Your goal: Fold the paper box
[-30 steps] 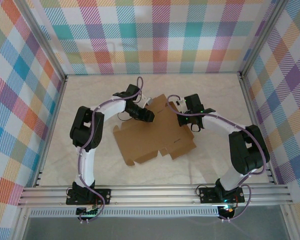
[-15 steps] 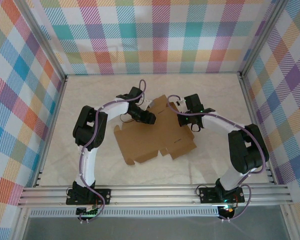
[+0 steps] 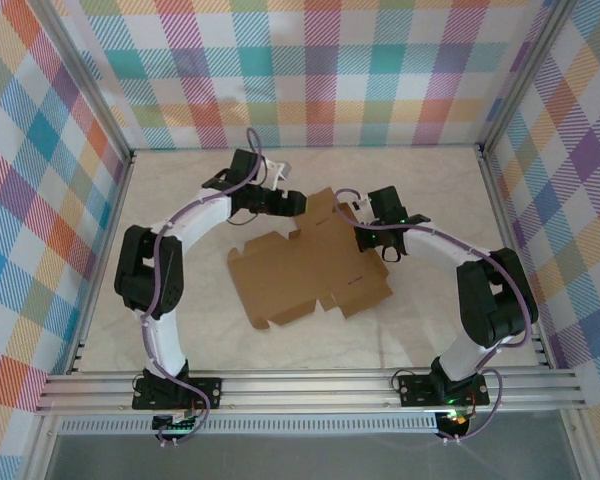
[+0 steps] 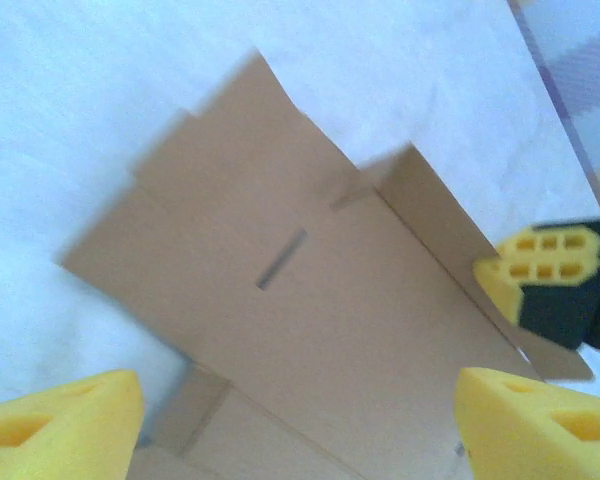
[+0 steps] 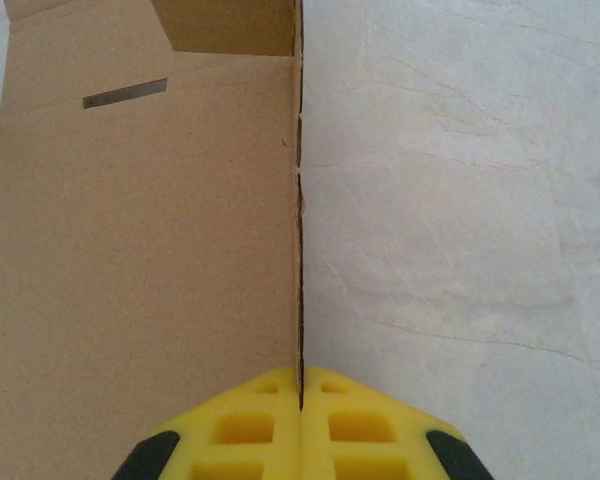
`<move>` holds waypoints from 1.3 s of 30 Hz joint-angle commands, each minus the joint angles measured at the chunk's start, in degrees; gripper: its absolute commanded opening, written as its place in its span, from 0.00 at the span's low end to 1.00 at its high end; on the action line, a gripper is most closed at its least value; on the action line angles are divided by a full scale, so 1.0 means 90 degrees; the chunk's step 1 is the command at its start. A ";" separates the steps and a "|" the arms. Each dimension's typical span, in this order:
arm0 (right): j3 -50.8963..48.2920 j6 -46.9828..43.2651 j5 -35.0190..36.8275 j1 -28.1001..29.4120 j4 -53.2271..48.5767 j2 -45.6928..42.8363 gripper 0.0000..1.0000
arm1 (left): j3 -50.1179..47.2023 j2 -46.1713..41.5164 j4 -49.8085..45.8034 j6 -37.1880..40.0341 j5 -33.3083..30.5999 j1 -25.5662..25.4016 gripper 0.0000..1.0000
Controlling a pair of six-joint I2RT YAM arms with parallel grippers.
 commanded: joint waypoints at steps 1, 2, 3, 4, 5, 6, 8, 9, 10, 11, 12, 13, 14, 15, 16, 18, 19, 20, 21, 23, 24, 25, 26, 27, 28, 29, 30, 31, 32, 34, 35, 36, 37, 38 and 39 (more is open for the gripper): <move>0.0262 -0.0445 0.0496 0.0119 -0.0105 -0.0147 0.00 | -0.0148 -0.0073 0.0240 -0.0408 -0.0505 0.0297 0.85; 0.0280 -0.0573 0.0723 0.0186 -0.0111 -0.0130 0.00 | -0.0177 -0.0071 0.0235 -0.0513 -0.0567 0.0375 0.86; 0.0292 -0.0686 0.0933 0.0255 -0.0099 -0.0122 0.00 | -0.0215 -0.0062 0.0339 -0.0601 -0.0583 0.0437 0.88; 0.0292 -0.0804 0.1076 0.0323 -0.0078 -0.0114 0.00 | -0.0245 -0.0060 0.0499 -0.0689 -0.0589 0.0494 0.91; 0.0274 -0.0936 0.1288 0.0399 -0.0009 -0.0117 0.00 | -0.0274 -0.0054 0.0547 -0.0771 -0.0595 0.0546 0.95; 0.0242 -0.1047 0.1442 0.0473 0.0085 -0.0134 0.00 | -0.0287 -0.0042 0.0588 -0.0830 -0.0618 0.0584 0.98; 0.0153 -0.1353 0.1754 0.0653 0.0323 -0.0191 0.00 | -0.0278 -0.0004 0.0610 -0.0907 -0.0676 0.0643 1.00; 0.0106 -0.1482 0.1902 0.0727 0.0455 -0.0215 0.00 | -0.0276 0.0013 0.0607 -0.0938 -0.0731 0.0665 1.00; 0.0054 -0.1650 0.2049 0.0810 0.0602 -0.0241 0.00 | -0.0244 0.0043 0.0601 -0.0997 -0.0799 0.0693 1.00; -0.0010 -0.1821 0.2194 0.0890 0.0761 -0.0272 0.00 | -0.0211 0.0073 0.0579 -0.1099 -0.0869 0.0738 1.00; -0.0065 -0.1970 0.2322 0.0970 0.0914 -0.0291 0.00 | -0.0168 0.0123 0.0551 -0.1191 -0.0944 0.0780 1.00; -0.0122 -0.2141 0.2480 0.1066 0.1079 -0.0316 0.00 | -0.0138 0.0169 0.0519 -0.1297 -0.1003 0.0835 1.00; -0.0175 -0.2348 0.2635 0.1149 0.1256 -0.0322 0.00 | -0.0097 0.0212 0.0484 -0.1367 -0.1054 0.0893 1.00; -0.0213 -0.2527 0.2774 0.1221 0.1412 -0.0324 0.00 | -0.0063 0.0261 0.0453 -0.1405 -0.1076 0.0925 1.00; -0.0267 -0.2746 0.2953 0.1317 0.1596 -0.0317 0.00 | -0.0021 0.0304 0.0418 -0.1418 -0.1099 0.0968 1.00; -0.0303 -0.3111 0.3246 0.1474 0.1855 -0.0262 0.00 | 0.0072 0.0396 0.0349 -0.1409 -0.1106 0.1009 1.00; -0.0308 -0.3297 0.3421 0.1552 0.2018 -0.0219 0.00 | 0.0102 0.0440 0.0342 -0.1411 -0.1108 0.1031 1.00; -0.0321 -0.3495 0.3582 0.1630 0.2176 -0.0170 0.00 | 0.0131 0.0474 0.0344 -0.1421 -0.1094 0.1048 1.00; -0.0344 -0.3682 0.3710 0.1693 0.2354 -0.0135 0.00 | 0.0162 0.0500 0.0351 -0.1441 -0.1092 0.1077 1.00; -0.0398 -0.4079 0.3927 0.1855 0.2764 -0.0080 0.00 | 0.0236 0.0612 0.0347 -0.1528 -0.1060 0.1139 1.00; -0.0429 -0.4269 0.3939 0.1908 0.2925 -0.0055 0.00 | 0.0284 0.0661 0.0189 -0.1582 -0.1049 0.1172 1.00; -0.0463 -0.4483 0.4152 0.1984 0.3185 -0.0017 0.00 | 0.0340 0.0745 0.0116 -0.1649 -0.1006 0.1216 1.00; -0.0504 -0.4716 0.4223 0.2059 0.3407 0.0006 0.00 | 0.0417 0.0840 0.0065 -0.1721 -0.0967 0.1263 1.00; -0.0548 -0.4919 0.4289 0.2110 0.3634 0.0046 0.00 | 0.0495 0.0922 0.0010 -0.1790 -0.0923 0.1307 0.99; -0.0598 -0.5184 0.4360 0.2169 0.3902 0.0091 0.00 | 0.0564 0.1020 -0.0028 -0.1851 -0.0853 0.1361 0.97; -0.0629 -0.5433 0.4431 0.2219 0.4116 0.0147 0.00 | 0.0617 0.1100 -0.0057 -0.1906 -0.0804 0.1400 0.96; -0.0670 -0.5675 0.4487 0.2260 0.4366 0.0193 0.00 | 0.0649 0.1137 -0.0058 -0.1945 -0.0783 0.1438 0.95; -0.0724 -0.5952 0.4552 0.2308 0.4697 0.0259 0.00 | 0.0672 0.1194 -0.0055 -0.1977 -0.0760 0.1474 0.94; -0.0755 -0.6197 0.4608 0.2350 0.4984 0.0330 0.00 | 0.0698 0.1239 -0.0044 -0.2011 -0.0750 0.1506 0.93; -0.0815 -0.6626 0.4665 0.2413 0.5466 0.0454 0.00 | 0.0767 0.1341 -0.0008 -0.2120 -0.0731 0.1569 0.92; -0.0839 -0.6851 0.4662 0.2447 0.5858 0.0541 0.00 | 0.0833 0.1413 0.0004 -0.2180 -0.0697 0.1587 0.92; -0.0849 -0.7032 0.4653 0.2474 0.6044 0.0613 0.00 | 0.0903 0.1491 0.0010 -0.2224 -0.0654 0.1605 0.92; -0.0868 -0.7270 0.4660 0.2505 0.6319 0.0714 0.00 | 0.1018 0.1585 -0.0030 -0.2243 -0.0618 0.1606 0.92; -0.0888 -0.7484 0.4662 0.2533 0.6578 0.0802 0.00 | 0.1125 0.1665 -0.0084 -0.2260 -0.0592 0.1606 0.92; -0.0908 -0.7727 0.4645 0.2565 0.6843 0.0893 0.00 | 0.1223 0.1757 -0.0110 -0.2282 -0.0543 0.1601 0.91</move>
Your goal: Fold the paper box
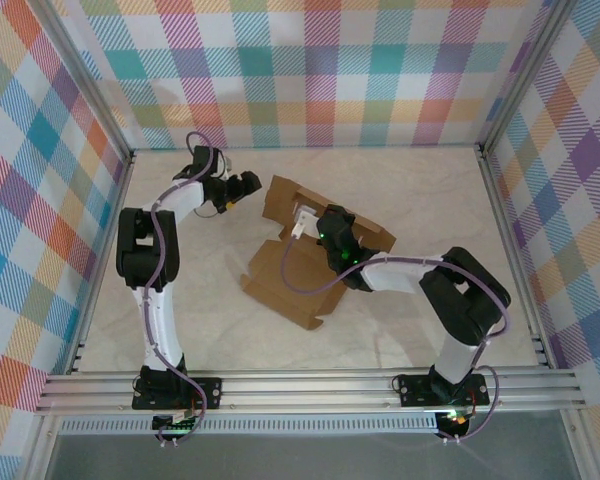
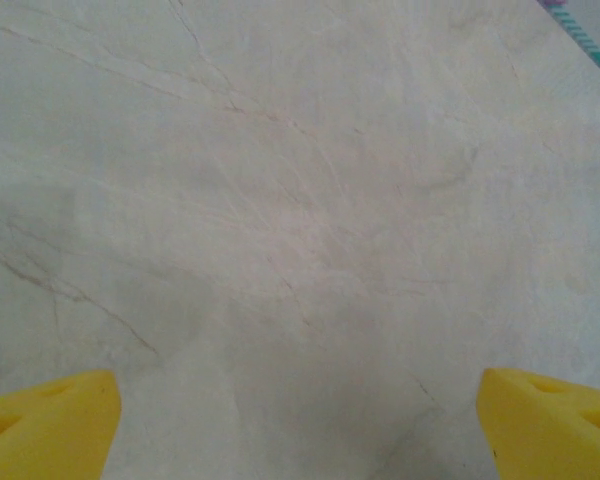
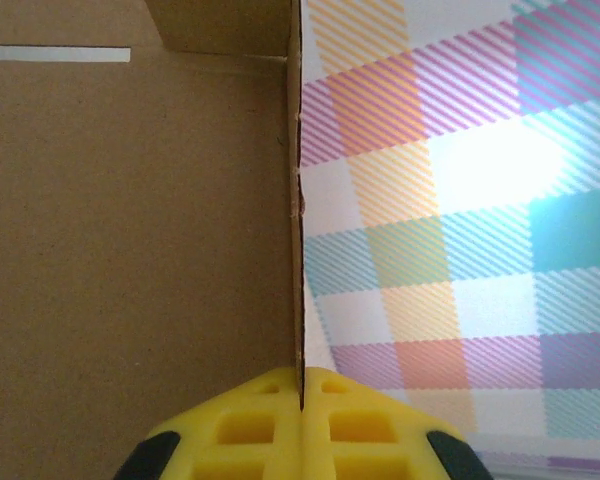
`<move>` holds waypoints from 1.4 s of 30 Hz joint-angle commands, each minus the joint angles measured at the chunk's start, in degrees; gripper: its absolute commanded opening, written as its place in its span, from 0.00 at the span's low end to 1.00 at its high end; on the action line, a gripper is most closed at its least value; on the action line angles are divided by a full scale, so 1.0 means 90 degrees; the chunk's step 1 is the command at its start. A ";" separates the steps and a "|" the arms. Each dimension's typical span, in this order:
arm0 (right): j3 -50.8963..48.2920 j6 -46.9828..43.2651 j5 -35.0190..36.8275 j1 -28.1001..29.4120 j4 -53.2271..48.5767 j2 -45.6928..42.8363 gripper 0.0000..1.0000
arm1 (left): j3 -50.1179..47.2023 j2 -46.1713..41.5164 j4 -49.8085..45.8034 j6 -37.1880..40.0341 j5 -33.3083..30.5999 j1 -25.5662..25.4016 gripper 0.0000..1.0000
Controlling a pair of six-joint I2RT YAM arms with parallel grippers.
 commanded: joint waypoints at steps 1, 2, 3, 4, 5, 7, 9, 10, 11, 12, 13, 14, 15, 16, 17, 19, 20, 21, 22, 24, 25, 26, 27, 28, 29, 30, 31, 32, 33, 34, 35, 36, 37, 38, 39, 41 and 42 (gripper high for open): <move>-0.0071 -0.1239 0.0172 0.0123 0.1671 0.0286 0.00 | 0.0417 0.0241 -0.0192 -0.0205 0.0267 0.0049 0.91; -0.0092 -0.1388 0.0164 0.0135 0.1904 0.0371 0.00 | 0.0456 0.0273 -0.0198 -0.0213 0.0280 0.0040 0.91; -0.0111 -0.1539 0.0165 0.0154 0.2122 0.0438 0.00 | 0.0444 0.0281 -0.0193 -0.0216 0.0296 0.0046 0.91; -0.0119 -0.1661 0.0148 0.0164 0.2319 0.0512 0.00 | 0.0416 0.0277 -0.0177 -0.0203 0.0286 0.0049 0.91; -0.0147 -0.1765 0.0143 0.0174 0.2528 0.0594 0.00 | 0.0380 0.0270 -0.0156 -0.0196 0.0276 0.0049 0.91; -0.0193 -0.1977 0.0133 0.0212 0.2904 0.0731 0.00 | 0.0355 0.0259 -0.0177 -0.0147 0.0269 0.0046 0.90; -0.0270 -0.2221 0.0077 0.0302 0.3365 0.0870 0.00 | 0.0347 0.0259 -0.0243 -0.0083 0.0229 0.0055 0.90; -0.0332 -0.2369 0.0042 0.0354 0.3623 0.0954 0.00 | 0.0331 0.0253 -0.0270 -0.0059 0.0200 0.0057 0.90; -0.0370 -0.2526 0.0008 0.0398 0.3922 0.1056 0.00 | 0.0308 0.0249 -0.0299 -0.0077 0.0181 0.0071 0.89; -0.0425 -0.2696 -0.0016 0.0434 0.4168 0.1135 0.00 | 0.0295 0.0250 -0.0290 -0.0129 0.0214 0.0083 0.89; -0.0466 -0.2841 -0.0043 0.0483 0.4382 0.1221 0.00 | 0.0256 0.0257 -0.0265 -0.0177 0.0287 0.0113 0.88; -0.0507 -0.2904 -0.0070 0.0515 0.4473 0.1267 0.00 | 0.0214 0.0249 -0.0240 -0.0217 0.0318 0.0131 0.88; -0.0549 -0.2914 -0.0096 0.0544 0.4515 0.1290 0.00 | 0.0181 0.0236 -0.0234 -0.0224 0.0325 0.0137 0.88; -0.0590 -0.2892 -0.0120 0.0564 0.4522 0.1302 0.00 | 0.0152 0.0230 -0.0229 -0.0217 0.0325 0.0142 0.88; -0.0615 -0.2874 -0.0121 0.0590 0.4526 0.1320 0.00 | 0.0125 0.0220 -0.0226 -0.0195 0.0335 0.0147 0.88; -0.0651 -0.2896 -0.0115 0.0613 0.4611 0.1378 0.00 | 0.0120 0.0230 -0.0233 -0.0137 0.0409 0.0152 0.88; -0.0662 -0.2919 -0.0111 0.0626 0.4672 0.1396 0.00 | 0.0129 0.0240 -0.0234 -0.0100 0.0442 0.0150 0.88; -0.0664 -0.2915 -0.0095 0.0626 0.4706 0.1387 0.00 | 0.0120 0.0235 -0.0260 -0.0071 0.0427 0.0156 0.88; -0.0659 -0.2882 -0.0074 0.0626 0.4681 0.1343 0.00 | 0.0094 0.0200 -0.0290 -0.0039 0.0346 0.0164 0.88; -0.0691 -0.2736 -0.0036 0.0629 0.4532 0.1191 0.00 | -0.0147 0.0015 -0.0157 -0.0058 0.0162 0.0259 0.88; -0.0707 -0.2603 -0.0008 0.0624 0.4327 0.1085 0.00 | -0.0321 -0.0141 -0.0008 -0.0096 0.0066 0.0347 0.88; -0.0745 -0.2460 -0.0013 0.0630 0.4172 0.0993 0.00 | -0.0473 -0.0276 0.0123 -0.0108 -0.0002 0.0438 0.88; -0.0758 -0.2365 -0.0010 0.0629 0.4044 0.0937 0.00 | -0.0572 -0.0391 0.0186 -0.0091 -0.0051 0.0517 0.88; -0.0791 -0.2327 -0.0013 0.0624 0.4017 0.0911 0.00 | -0.0619 -0.0465 0.0191 -0.0021 -0.0100 0.0607 0.88; -0.0827 -0.2346 -0.0011 0.0628 0.4090 0.0915 0.00 | -0.0573 -0.0471 0.0164 0.0104 -0.0087 0.0671 0.89; -0.0853 -0.2375 -0.0014 0.0623 0.4156 0.0931 0.00 | -0.0431 -0.0403 -0.0017 0.0278 -0.0053 0.0711 0.89; -0.0883 -0.2387 -0.0020 0.0625 0.4211 0.0937 0.00 | -0.0226 -0.0298 -0.0203 0.0478 0.0064 0.0708 0.90; -0.0912 -0.2370 -0.0022 0.0627 0.4223 0.0942 0.00 | -0.0007 -0.0164 -0.0407 0.0714 0.0277 0.0706 0.91; -0.0935 -0.2345 -0.0023 0.0627 0.4229 0.0942 0.00 | 0.0189 -0.0005 -0.0612 0.0828 0.0403 0.0686 0.91; -0.0949 -0.2347 -0.0024 0.0630 0.4234 0.0949 0.00 | 0.0351 0.0103 -0.0742 0.0912 0.0539 0.0653 0.91; -0.0966 -0.2365 -0.0037 0.0624 0.4261 0.0969 0.00 | 0.0482 0.0207 -0.0847 0.1021 0.0661 0.0600 0.91; -0.0975 -0.2427 -0.0050 0.0625 0.4328 0.1003 0.00 | 0.0603 0.0286 -0.0962 0.1121 0.0688 0.0527 0.91; -0.0967 -0.2511 -0.0061 0.0627 0.4471 0.1067 0.00 | 0.0687 0.0342 -0.1063 0.1205 0.0681 0.0459 0.91; -0.0959 -0.2649 -0.0067 0.0624 0.4636 0.1161 0.00 | 0.0749 0.0391 -0.1121 0.1281 0.0643 0.0378 0.91; -0.0943 -0.2772 -0.0070 0.0624 0.4814 0.1265 0.00 | 0.0781 0.0420 -0.1133 0.1305 0.0619 0.0317 0.91; -0.0896 -0.2915 -0.0062 0.0632 0.5004 0.1469 0.00 | 0.0828 0.0481 -0.1109 0.1293 0.0684 0.0246 0.91; -0.0904 -0.2877 -0.0069 0.0624 0.5003 0.1505 0.00 | 0.0864 0.0519 -0.1126 0.1292 0.0686 0.0218 0.91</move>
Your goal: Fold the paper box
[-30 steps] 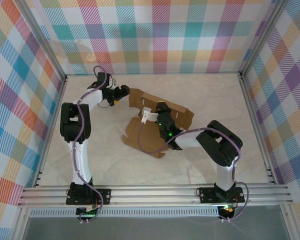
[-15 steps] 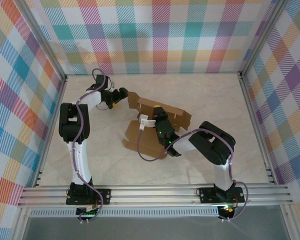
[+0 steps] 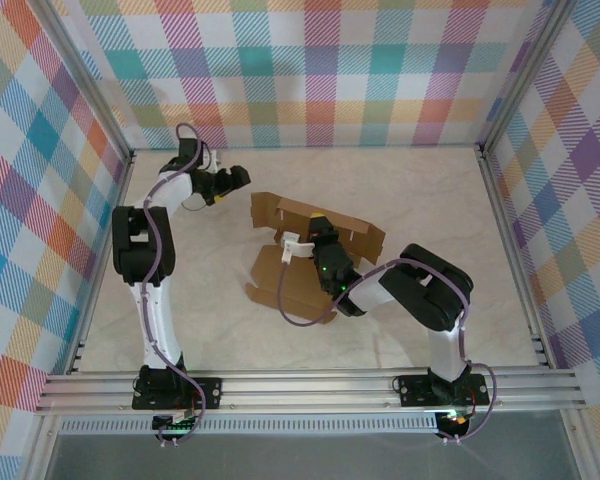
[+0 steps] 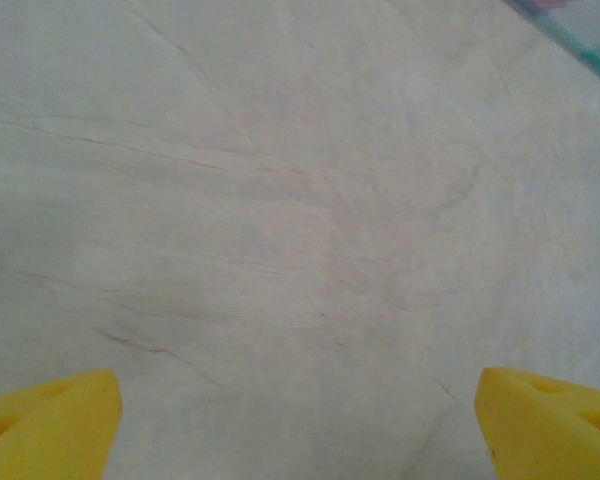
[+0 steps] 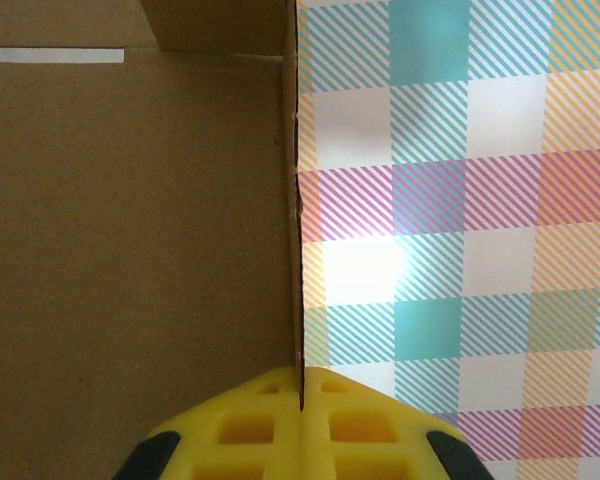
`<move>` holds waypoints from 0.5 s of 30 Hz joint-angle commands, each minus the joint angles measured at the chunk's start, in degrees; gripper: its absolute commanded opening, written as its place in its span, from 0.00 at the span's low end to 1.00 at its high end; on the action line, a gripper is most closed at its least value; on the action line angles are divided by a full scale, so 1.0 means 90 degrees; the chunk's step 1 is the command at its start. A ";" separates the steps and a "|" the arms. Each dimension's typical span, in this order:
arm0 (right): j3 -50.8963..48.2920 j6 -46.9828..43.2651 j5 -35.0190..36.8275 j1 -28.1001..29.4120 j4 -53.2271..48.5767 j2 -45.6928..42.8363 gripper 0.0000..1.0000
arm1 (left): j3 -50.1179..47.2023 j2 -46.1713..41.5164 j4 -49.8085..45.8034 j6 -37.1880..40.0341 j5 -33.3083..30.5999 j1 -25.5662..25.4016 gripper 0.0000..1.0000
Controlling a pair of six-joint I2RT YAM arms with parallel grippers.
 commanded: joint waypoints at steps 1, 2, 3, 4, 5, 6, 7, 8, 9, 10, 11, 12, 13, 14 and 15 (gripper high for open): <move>0.0018 -0.0115 -0.0048 0.0051 0.0588 0.0245 0.00 | 0.0152 0.0237 -0.0440 0.0285 0.0229 -0.0162 0.91; 0.0017 -0.0113 -0.0046 0.0057 0.0583 0.0255 0.00 | 0.0160 0.0248 -0.0452 0.0313 0.0242 -0.0181 0.91; 0.0018 -0.0121 -0.0045 0.0051 0.0582 0.0248 0.00 | 0.0153 0.0258 -0.0470 0.0353 0.0238 -0.0200 0.90; 0.0018 -0.0111 -0.0036 0.0055 0.0583 0.0240 0.00 | 0.0153 0.0266 -0.0484 0.0374 0.0259 -0.0219 0.90; 0.0007 -0.0107 -0.0040 0.0055 0.0583 0.0248 0.00 | 0.0158 0.0292 -0.0495 0.0369 0.0311 -0.0244 0.90; 0.0017 -0.0104 -0.0042 0.0051 0.0583 0.0262 0.00 | 0.0195 0.0336 -0.0550 0.0357 0.0403 -0.0276 0.90; 0.0019 -0.0114 -0.0046 0.0054 0.0583 0.0274 0.00 | 0.0227 0.0382 -0.0603 0.0353 0.0453 -0.0301 0.90; 0.0017 -0.0117 -0.0059 0.0051 0.0583 0.0298 0.00 | 0.0232 0.0400 -0.0646 0.0337 0.0479 -0.0339 0.90; 0.0025 -0.0122 -0.0060 0.0055 0.0583 0.0318 0.00 | 0.0214 0.0405 -0.0670 0.0318 0.0498 -0.0379 0.90; 0.0027 -0.0112 -0.0057 0.0051 0.0583 0.0332 0.00 | 0.0188 0.0391 -0.0684 0.0294 0.0518 -0.0407 0.89; 0.0027 -0.0121 -0.0059 0.0050 0.0583 0.0342 0.00 | 0.0123 0.0370 -0.0682 0.0255 0.0560 -0.0417 0.88; 0.0030 -0.0114 -0.0055 0.0051 0.0581 0.0343 0.00 | 0.0042 0.0323 -0.0654 0.0200 0.0623 -0.0428 0.86; 0.0027 -0.0110 -0.0044 0.0050 0.0583 0.0343 0.00 | -0.0092 0.0249 -0.0575 0.0124 0.0706 -0.0427 0.85; 0.0023 -0.0118 -0.0045 0.0051 0.0578 0.0343 0.00 | -0.0223 0.0150 -0.0509 0.0082 0.0763 -0.0427 0.84; 0.0027 -0.0116 -0.0041 0.0052 0.0583 0.0338 0.00 | -0.0345 0.0076 -0.0463 0.0073 0.0835 -0.0434 0.82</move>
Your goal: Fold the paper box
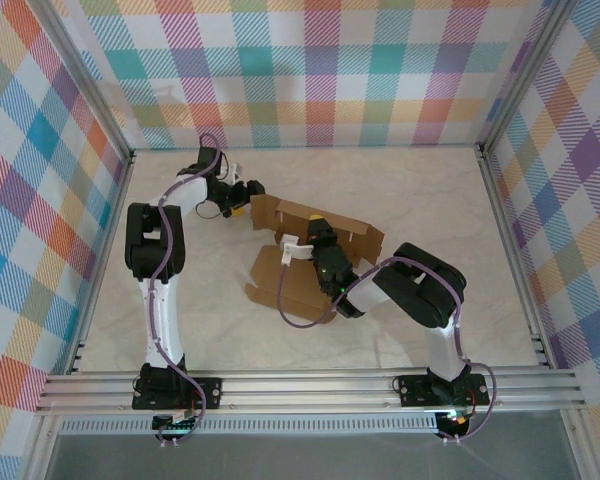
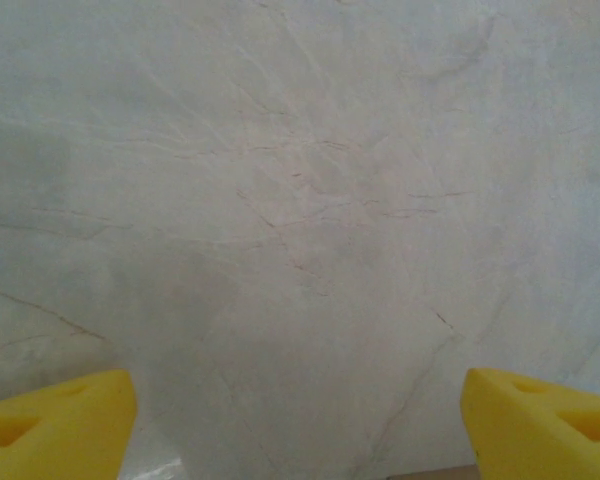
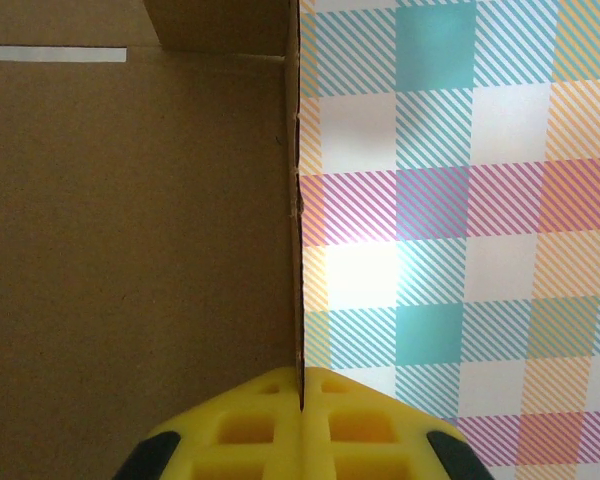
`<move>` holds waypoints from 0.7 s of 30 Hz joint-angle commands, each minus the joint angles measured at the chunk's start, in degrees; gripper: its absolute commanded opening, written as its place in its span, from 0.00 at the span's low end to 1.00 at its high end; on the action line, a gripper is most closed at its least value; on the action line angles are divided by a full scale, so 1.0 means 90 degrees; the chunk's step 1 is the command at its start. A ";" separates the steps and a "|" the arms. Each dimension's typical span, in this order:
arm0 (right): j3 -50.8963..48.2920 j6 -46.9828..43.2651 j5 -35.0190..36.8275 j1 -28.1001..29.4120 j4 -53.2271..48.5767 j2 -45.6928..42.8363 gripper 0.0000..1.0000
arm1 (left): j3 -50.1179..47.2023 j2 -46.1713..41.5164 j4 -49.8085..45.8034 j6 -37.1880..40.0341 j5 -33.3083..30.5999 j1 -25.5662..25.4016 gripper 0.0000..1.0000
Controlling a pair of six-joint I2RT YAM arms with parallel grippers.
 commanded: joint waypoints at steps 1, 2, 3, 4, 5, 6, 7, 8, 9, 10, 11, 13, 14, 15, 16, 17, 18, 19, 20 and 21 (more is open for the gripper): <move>0.0017 0.0010 0.0003 0.0051 0.0320 0.0112 0.00 | -0.0410 -0.0347 -0.0013 -0.0062 0.0385 -0.0071 0.81; 0.0002 0.0032 0.0001 0.0052 0.0320 0.0111 0.00 | -0.0524 -0.0454 0.0024 -0.0065 0.0404 -0.0073 0.80; -0.0002 0.0033 0.0017 0.0052 0.0320 0.0123 0.00 | -0.0634 -0.0544 0.0075 -0.0093 0.0438 -0.0091 0.77; -0.0012 0.0043 0.0006 0.0050 0.0320 0.0119 0.00 | -0.0752 -0.0639 0.0164 -0.0139 0.0525 -0.0103 0.71; -0.0012 0.0058 0.0003 0.0051 0.0320 0.0122 0.00 | -0.0884 -0.0727 0.0263 -0.0196 0.0605 -0.0124 0.66; -0.0014 0.0075 0.0006 0.0051 0.0320 0.0131 0.00 | -0.1002 -0.0820 0.0362 -0.0277 0.0653 -0.0140 0.65; -0.0022 0.0081 0.0001 0.0054 0.0320 0.0132 0.00 | -0.1192 -0.0933 0.0545 -0.0371 0.0691 -0.0168 0.65; -0.0020 0.0085 0.0006 0.0049 0.0320 0.0129 0.00 | -0.1415 -0.1082 0.0768 -0.0483 0.0708 -0.0194 0.62; -0.0022 0.0096 0.0002 0.0055 0.0318 0.0130 0.00 | -0.1640 -0.1228 0.0988 -0.0557 0.0676 -0.0221 0.61; -0.0022 0.0100 0.0001 0.0053 0.0320 0.0141 0.00 | -0.1899 -0.1399 0.1219 -0.0592 0.0635 -0.0258 0.58; -0.0012 0.0107 0.0001 0.0051 0.0320 0.0155 0.00 | -0.2120 -0.1561 0.1300 -0.0580 0.0576 -0.0292 0.57; -0.0012 0.0130 0.0005 0.0053 0.0318 0.0180 0.00 | -0.2400 -0.1764 0.1551 -0.0544 0.0492 -0.0367 0.57; -0.0005 0.0139 0.0001 0.0050 0.0320 0.0199 0.00 | -0.2541 -0.1860 0.1636 -0.0537 0.0458 -0.0393 0.57; 0.0005 0.0148 0.0019 0.0053 0.0320 0.0223 0.00 | -0.2629 -0.1930 0.1709 -0.0542 0.0427 -0.0421 0.57; 0.0014 0.0155 0.0015 0.0053 0.0320 0.0246 0.00 | -0.2702 -0.2016 0.1756 -0.0545 0.0394 -0.0463 0.57; 0.0031 0.0166 0.0010 0.0053 0.0320 0.0275 0.00 | -0.2724 -0.2072 0.1750 -0.0567 0.0367 -0.0501 0.57; 0.0045 0.0161 0.0011 0.0054 0.0315 0.0296 0.00 | -0.2711 -0.2088 0.1731 -0.0585 0.0364 -0.0520 0.57; 0.0051 0.0171 0.0010 0.0051 0.0320 0.0312 0.00 | -0.2680 -0.2097 0.1690 -0.0616 0.0362 -0.0547 0.56; 0.0066 0.0185 0.0005 0.0051 0.0318 0.0317 0.00 | -0.2616 -0.2079 0.1618 -0.0630 0.0381 -0.0575 0.56; 0.0075 0.0190 0.0010 0.0058 0.0320 0.0326 0.00 | -0.2531 -0.2044 0.1505 -0.0635 0.0380 -0.0602 0.57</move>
